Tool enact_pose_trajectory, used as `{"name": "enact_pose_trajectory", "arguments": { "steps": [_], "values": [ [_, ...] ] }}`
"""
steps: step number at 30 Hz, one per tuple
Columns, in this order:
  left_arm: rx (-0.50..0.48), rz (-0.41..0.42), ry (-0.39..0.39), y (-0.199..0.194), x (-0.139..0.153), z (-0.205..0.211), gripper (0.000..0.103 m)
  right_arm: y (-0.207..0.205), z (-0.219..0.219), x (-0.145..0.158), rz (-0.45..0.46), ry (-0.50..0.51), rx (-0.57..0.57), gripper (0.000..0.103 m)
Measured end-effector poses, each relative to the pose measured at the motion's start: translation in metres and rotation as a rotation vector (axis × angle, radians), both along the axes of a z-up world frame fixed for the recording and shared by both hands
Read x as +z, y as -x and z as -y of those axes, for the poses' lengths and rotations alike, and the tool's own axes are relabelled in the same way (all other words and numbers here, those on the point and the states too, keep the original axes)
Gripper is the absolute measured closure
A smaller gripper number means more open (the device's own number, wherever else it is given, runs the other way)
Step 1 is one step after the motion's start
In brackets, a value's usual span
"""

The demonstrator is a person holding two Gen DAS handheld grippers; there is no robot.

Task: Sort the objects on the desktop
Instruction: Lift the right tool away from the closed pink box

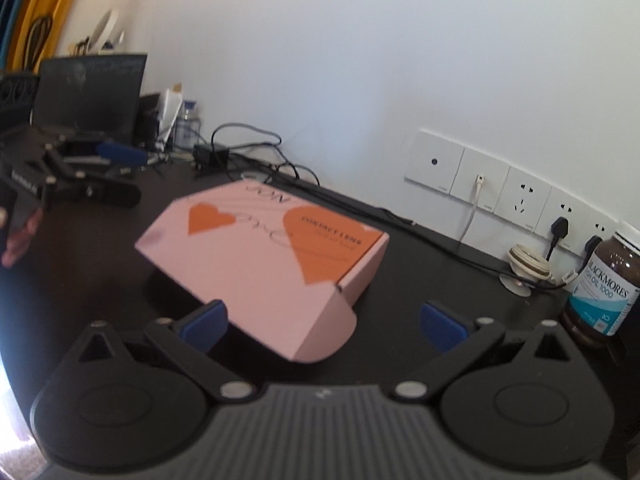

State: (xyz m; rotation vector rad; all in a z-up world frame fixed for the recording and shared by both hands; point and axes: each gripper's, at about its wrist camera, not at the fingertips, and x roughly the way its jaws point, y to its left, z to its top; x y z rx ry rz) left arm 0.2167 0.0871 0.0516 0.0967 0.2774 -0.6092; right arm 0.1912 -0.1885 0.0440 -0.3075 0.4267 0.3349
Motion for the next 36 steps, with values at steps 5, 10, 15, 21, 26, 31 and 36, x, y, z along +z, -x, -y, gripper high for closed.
{"name": "enact_pose_trajectory", "arguments": {
  "steps": [5,10,15,21,26,31,36],
  "values": [
    [0.010,0.048,0.001,0.003,-0.003,0.002,0.000,-0.002,-0.017,-0.014,0.013,0.091,-0.047,0.001],
    [0.037,0.045,0.035,0.003,-0.003,-0.004,0.000,-0.012,-0.035,-0.021,0.037,0.183,-0.074,0.001],
    [0.022,0.038,0.022,0.003,-0.004,-0.003,0.000,-0.016,-0.058,-0.028,0.067,0.277,-0.063,0.001],
    [-0.005,0.057,0.003,0.007,-0.005,0.000,0.000,-0.021,-0.085,-0.037,0.105,0.380,-0.043,0.001],
    [-0.007,0.052,0.028,0.007,-0.005,-0.004,0.000,-0.027,-0.091,-0.034,0.122,0.380,-0.062,0.001],
    [-0.058,0.090,-0.002,0.015,-0.005,0.000,0.000,-0.030,-0.082,-0.025,0.095,0.287,-0.075,0.001],
    [-0.108,0.144,-0.060,0.029,-0.006,0.010,0.000,-0.030,-0.065,-0.011,0.060,0.128,-0.077,0.001]
  ]
}}
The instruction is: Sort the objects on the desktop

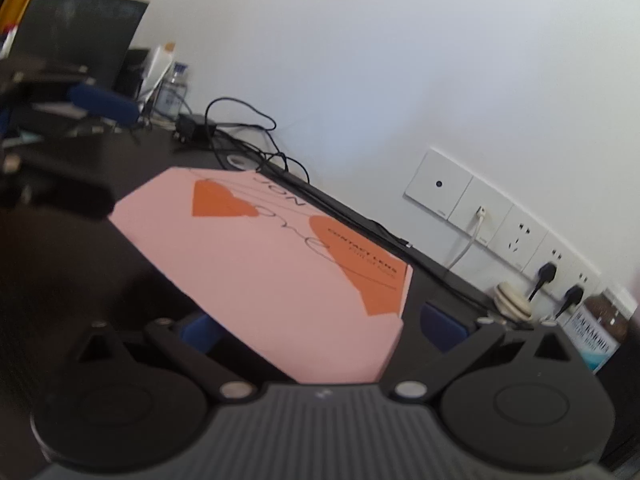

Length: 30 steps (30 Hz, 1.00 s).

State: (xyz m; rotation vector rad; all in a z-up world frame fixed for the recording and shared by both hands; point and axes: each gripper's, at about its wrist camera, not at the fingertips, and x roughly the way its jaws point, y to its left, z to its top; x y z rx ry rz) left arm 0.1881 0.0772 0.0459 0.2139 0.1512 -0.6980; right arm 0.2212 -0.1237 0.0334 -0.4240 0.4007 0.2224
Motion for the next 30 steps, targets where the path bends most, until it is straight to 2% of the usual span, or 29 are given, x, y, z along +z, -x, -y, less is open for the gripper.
{"name": "enact_pose_trajectory", "arguments": {
  "steps": [5,8,13,16,20,23,25,30],
  "values": [
    [-0.058,-0.004,-0.104,0.005,-0.004,0.014,0.000,-0.004,0.021,0.010,-0.065,-0.187,0.006,0.001],
    [-0.101,-0.032,-0.182,0.006,-0.009,0.027,0.000,-0.007,0.033,0.017,-0.114,-0.303,0.007,0.001],
    [-0.051,-0.034,-0.296,0.004,-0.017,0.046,0.000,-0.018,0.051,0.024,-0.214,-0.455,0.021,0.001],
    [-0.061,-0.045,-0.283,0.002,-0.016,0.043,0.000,-0.022,0.051,0.030,-0.221,-0.417,0.032,0.001],
    [-0.068,-0.071,-0.221,-0.003,-0.006,0.037,0.000,-0.022,0.041,0.044,-0.195,-0.307,0.067,0.001],
    [-0.072,-0.085,-0.172,-0.007,0.000,0.032,0.000,-0.021,0.038,0.057,-0.191,-0.267,0.105,0.001],
    [-0.080,-0.099,-0.134,-0.011,0.003,0.028,0.000,-0.024,0.038,0.064,-0.215,-0.276,0.129,0.001],
    [-0.115,-0.159,-0.012,-0.021,0.001,0.014,0.000,-0.038,0.050,0.075,-0.323,-0.389,0.122,0.001]
  ]
}}
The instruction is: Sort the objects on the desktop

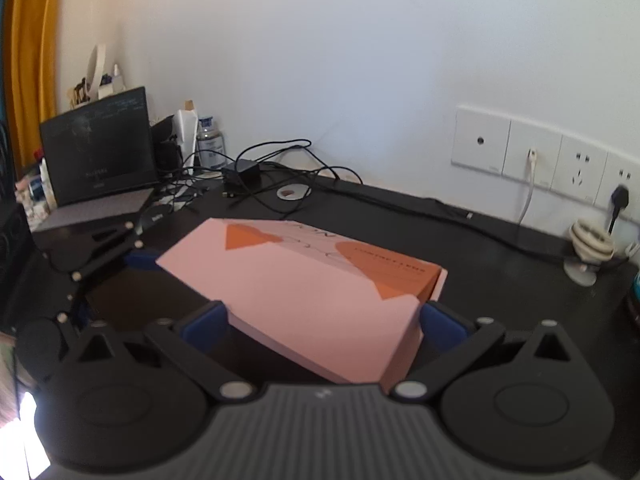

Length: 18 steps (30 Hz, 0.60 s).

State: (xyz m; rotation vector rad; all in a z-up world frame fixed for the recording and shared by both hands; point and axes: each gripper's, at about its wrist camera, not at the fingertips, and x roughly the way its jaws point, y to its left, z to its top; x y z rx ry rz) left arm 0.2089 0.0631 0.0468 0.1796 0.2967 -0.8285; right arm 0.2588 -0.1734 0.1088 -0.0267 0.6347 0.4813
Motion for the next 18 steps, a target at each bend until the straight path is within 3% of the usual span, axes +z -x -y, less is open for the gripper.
{"name": "enact_pose_trajectory", "arguments": {
  "steps": [5,8,13,16,18],
  "values": [
    [-0.018,-0.052,0.045,-0.008,-0.001,-0.007,0.000,-0.009,0.011,-0.003,-0.118,-0.101,-0.029,0.001],
    [-0.033,-0.037,0.042,-0.005,-0.003,-0.007,0.000,-0.008,0.006,-0.008,-0.130,-0.046,-0.022,0.001],
    [-0.038,0.008,-0.002,0.002,-0.005,0.000,0.000,0.018,-0.010,-0.012,0.031,0.248,0.042,0.001],
    [-0.020,0.061,-0.040,0.008,-0.004,0.001,0.000,0.040,-0.024,-0.032,0.160,0.496,0.124,0.001],
    [0.010,0.075,-0.057,0.008,-0.005,-0.001,0.000,0.050,-0.031,-0.047,0.235,0.610,0.160,0.001]
  ]
}}
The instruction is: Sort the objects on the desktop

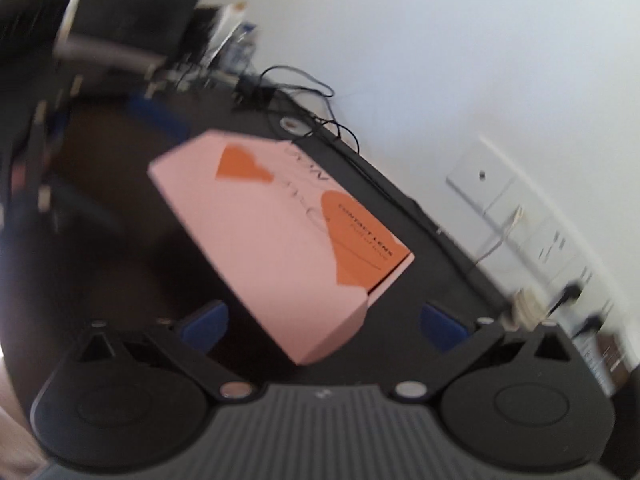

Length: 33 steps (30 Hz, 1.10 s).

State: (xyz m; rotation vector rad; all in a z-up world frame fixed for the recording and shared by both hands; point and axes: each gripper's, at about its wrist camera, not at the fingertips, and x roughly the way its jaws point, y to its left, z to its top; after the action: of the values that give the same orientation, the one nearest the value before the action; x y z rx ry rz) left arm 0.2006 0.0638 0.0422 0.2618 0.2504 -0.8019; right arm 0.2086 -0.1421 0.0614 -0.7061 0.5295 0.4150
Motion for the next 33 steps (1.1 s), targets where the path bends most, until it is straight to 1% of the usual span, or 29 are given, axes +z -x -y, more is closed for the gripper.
{"name": "enact_pose_trajectory", "arguments": {
  "steps": [2,4,6,7,8,10,11,15,18,20,21,25,28,33],
  "values": [
    [0.015,-0.046,0.006,-0.007,0.000,-0.003,0.000,0.002,-0.004,-0.011,0.025,0.035,0.032,0.001],
    [0.022,-0.114,0.025,-0.016,-0.002,-0.007,0.000,-0.004,-0.007,-0.017,0.027,0.031,0.038,0.001],
    [0.037,-0.159,0.040,-0.023,-0.003,-0.010,0.000,-0.011,-0.006,-0.020,0.017,0.011,0.031,0.003],
    [0.043,-0.170,0.047,-0.024,-0.003,-0.011,0.000,-0.015,-0.004,-0.020,0.010,-0.005,0.024,0.009],
    [0.039,-0.179,0.051,-0.025,-0.003,-0.011,0.000,-0.017,-0.002,-0.019,0.006,-0.023,0.016,0.020],
    [0.028,-0.191,0.056,-0.026,-0.003,-0.011,0.000,-0.022,0.005,-0.015,-0.016,-0.074,-0.006,0.030],
    [0.017,-0.179,0.046,-0.024,-0.004,-0.009,0.000,-0.024,0.009,-0.013,-0.028,-0.105,-0.017,0.033],
    [-0.026,-0.099,-0.001,-0.010,-0.003,0.000,0.000,-0.028,0.023,-0.001,-0.086,-0.251,-0.040,0.036],
    [-0.031,-0.055,-0.007,-0.002,-0.003,0.004,0.000,-0.029,0.030,0.008,-0.134,-0.349,-0.060,0.036],
    [-0.027,-0.045,-0.001,0.000,-0.002,0.003,0.000,-0.031,0.033,0.014,-0.167,-0.398,-0.075,0.036],
    [-0.027,-0.046,0.009,0.000,-0.001,0.001,0.000,-0.032,0.035,0.017,-0.185,-0.420,-0.081,0.036],
    [-0.044,-0.098,0.088,-0.004,0.004,-0.008,0.000,-0.037,0.042,0.026,-0.272,-0.503,-0.112,0.036],
    [-0.051,-0.126,0.128,-0.007,0.006,-0.013,0.000,-0.044,0.045,0.028,-0.335,-0.553,-0.138,0.036],
    [-0.047,-0.110,0.124,-0.004,0.007,-0.011,0.000,-0.054,0.044,0.030,-0.410,-0.598,-0.188,0.036]
  ]
}}
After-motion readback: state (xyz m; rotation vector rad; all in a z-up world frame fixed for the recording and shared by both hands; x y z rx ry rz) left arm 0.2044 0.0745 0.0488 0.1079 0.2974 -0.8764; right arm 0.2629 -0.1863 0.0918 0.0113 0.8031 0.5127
